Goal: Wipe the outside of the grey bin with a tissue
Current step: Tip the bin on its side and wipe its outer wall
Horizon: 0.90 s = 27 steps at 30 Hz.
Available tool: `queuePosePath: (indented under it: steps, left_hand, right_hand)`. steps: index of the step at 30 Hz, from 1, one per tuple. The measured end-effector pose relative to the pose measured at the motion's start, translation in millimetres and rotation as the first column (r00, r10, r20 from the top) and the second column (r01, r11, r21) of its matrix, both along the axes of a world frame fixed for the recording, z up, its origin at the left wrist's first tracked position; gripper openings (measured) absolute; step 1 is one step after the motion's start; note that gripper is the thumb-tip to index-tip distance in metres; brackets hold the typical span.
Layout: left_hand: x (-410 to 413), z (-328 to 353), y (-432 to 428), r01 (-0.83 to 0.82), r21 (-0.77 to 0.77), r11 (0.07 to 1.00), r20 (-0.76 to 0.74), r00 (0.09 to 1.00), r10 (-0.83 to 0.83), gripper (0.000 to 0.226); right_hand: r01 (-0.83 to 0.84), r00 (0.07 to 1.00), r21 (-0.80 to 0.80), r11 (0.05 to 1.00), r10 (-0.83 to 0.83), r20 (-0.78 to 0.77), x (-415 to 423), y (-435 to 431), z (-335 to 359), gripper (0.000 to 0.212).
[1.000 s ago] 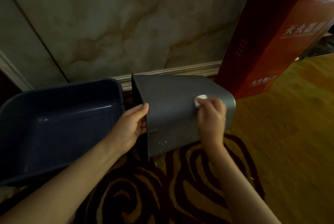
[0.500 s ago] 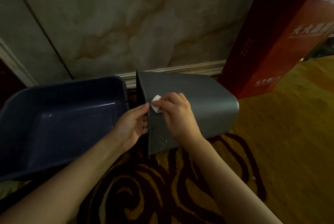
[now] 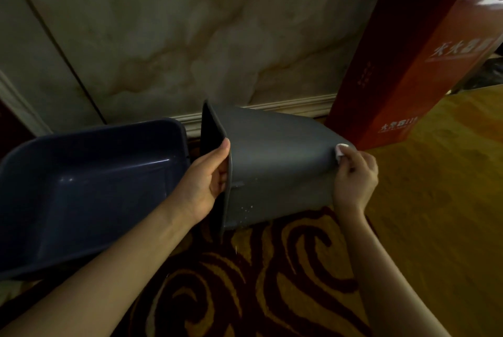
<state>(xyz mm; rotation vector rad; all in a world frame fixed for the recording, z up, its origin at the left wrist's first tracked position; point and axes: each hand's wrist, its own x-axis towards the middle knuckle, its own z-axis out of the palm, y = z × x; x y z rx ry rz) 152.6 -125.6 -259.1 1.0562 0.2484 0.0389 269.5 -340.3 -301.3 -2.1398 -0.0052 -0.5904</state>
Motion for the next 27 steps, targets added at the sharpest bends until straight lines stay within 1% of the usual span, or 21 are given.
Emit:
queuePosePath:
  steps: [1,3,5,7,9,12,13,15,18,20,22,27]
  left_hand:
    - [1.3,1.5,0.0,0.0,-0.003,1.0,0.023,1.0,0.0,0.04]
    - [2.2,4.2,-2.4,0.007,-0.014,1.0,0.059,0.998,-0.006,0.039]
    - [1.8,4.2,-6.3,-0.006,-0.037,0.999,0.063,0.998,0.008,0.033]
    - [2.2,4.6,-9.3,-0.007,-0.079,0.997,0.055,0.998,0.011,0.027]
    - [3.1,7.7,-8.5,-0.016,-0.11,0.994,0.045,0.999,0.021,0.031]
    - [5.3,11.0,-4.7,-0.041,-0.097,0.994,0.04,0.998,0.045,0.037]
    - [5.9,11.4,-4.7,-0.043,-0.082,0.996,0.042,0.998,0.047,0.038]
    - [7.8,12.5,-4.1,-0.08,-0.046,0.996,0.037,0.996,0.082,0.032]
    - [11.2,16.8,2.4,-0.169,-0.029,0.985,0.008,0.985,0.17,0.023]
    - [13.2,20.6,6.1,-0.203,-0.027,0.979,-0.011,0.979,0.202,0.019]
    - [14.7,22.6,8.0,-0.22,-0.017,0.975,-0.027,0.975,0.22,0.017]
    - [17.2,29.5,14.7,-0.21,0.004,0.978,-0.059,0.976,0.21,0.019]
  right_hand:
    - [-0.035,0.999,0.01,0.999,0.035,0.04,-12.5,8.7,4.2,0.023]
    - [-0.179,0.971,-0.006,0.984,0.177,0.158,-45.4,29.4,11.8,0.024]
    - [-0.361,0.9,-0.072,0.93,0.367,0.234,-75.6,50.7,18.1,0.025]
    - [-0.488,0.822,-0.135,0.862,0.506,0.261,-89.4,68.2,23.6,0.023]
    - [-0.533,0.793,-0.139,0.834,0.55,0.261,-90.7,78.6,28.0,0.024]
    - [-0.525,0.782,-0.214,0.823,0.567,0.26,-85.5,79.7,25.5,0.03]
    - [-0.512,0.784,-0.237,0.826,0.562,0.264,-83.2,76.8,22.0,0.031]
    - [-0.457,0.812,-0.252,0.853,0.516,0.274,-76.4,68.0,14.1,0.032]
    - [-0.308,0.899,-0.214,0.927,0.357,0.254,-59.7,47.9,3.7,0.03]
    - [-0.224,0.931,-0.178,0.958,0.264,0.253,-47.1,31.7,1.4,0.029]
    - [-0.155,0.952,-0.169,0.973,0.193,0.238,-35.3,16.1,1.5,0.029]
    - [-0.019,0.991,-0.127,0.992,0.036,0.129,-11.9,-19.5,4.4,0.027]
